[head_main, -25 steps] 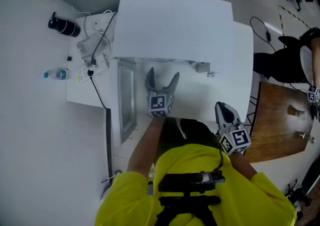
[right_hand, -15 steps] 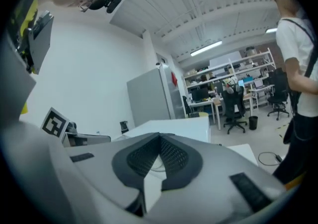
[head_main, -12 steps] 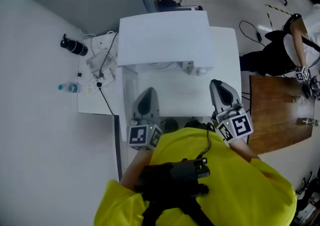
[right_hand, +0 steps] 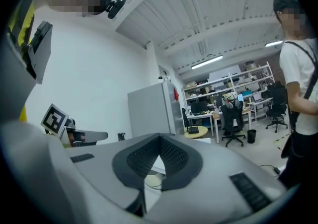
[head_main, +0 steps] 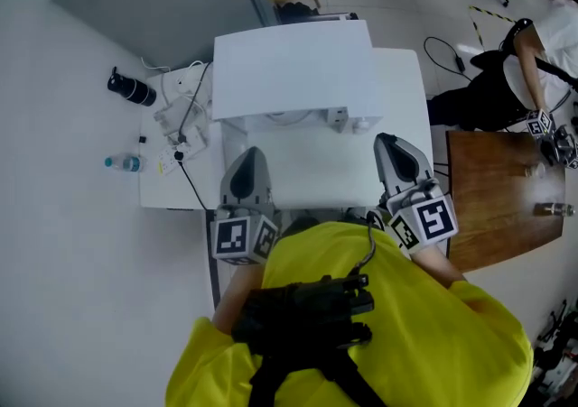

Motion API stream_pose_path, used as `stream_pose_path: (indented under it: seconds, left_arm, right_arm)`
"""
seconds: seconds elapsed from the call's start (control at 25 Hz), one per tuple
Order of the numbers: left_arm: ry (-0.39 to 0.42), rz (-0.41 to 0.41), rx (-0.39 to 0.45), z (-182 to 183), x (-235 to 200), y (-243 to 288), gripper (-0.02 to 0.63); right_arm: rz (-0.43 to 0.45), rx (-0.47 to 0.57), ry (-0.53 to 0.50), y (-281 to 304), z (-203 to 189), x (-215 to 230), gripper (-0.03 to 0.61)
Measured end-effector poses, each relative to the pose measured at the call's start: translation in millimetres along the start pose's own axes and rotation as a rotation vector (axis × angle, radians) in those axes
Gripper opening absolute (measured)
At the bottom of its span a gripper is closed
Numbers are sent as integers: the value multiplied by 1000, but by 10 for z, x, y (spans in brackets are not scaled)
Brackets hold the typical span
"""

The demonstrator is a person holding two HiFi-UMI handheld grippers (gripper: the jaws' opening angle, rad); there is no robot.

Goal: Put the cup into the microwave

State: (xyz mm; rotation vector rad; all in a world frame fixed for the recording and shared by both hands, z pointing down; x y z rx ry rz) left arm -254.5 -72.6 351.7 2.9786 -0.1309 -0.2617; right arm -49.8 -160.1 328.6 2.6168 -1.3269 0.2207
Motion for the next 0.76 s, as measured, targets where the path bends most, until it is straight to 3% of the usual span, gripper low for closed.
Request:
stream_pose_path:
  seconds: [0.44,0.76]
  left_arm:
    - [97,-48,19,67,2,-41,3]
    - [114,-83,-37,18,-96,111,3]
  right_arm:
    - [28,-16,-14,157,-57,-294,3]
    - [35,-6,19,236,-128,-432,4]
Point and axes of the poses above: the fingertips, and each gripper's own axes: y forward along the fingers, x to its right, z out of its top, the point moved 1 cm from there along -y, backward along the fingers, and after that the axes turned 3 degrees about y, right-handed, at the moved point
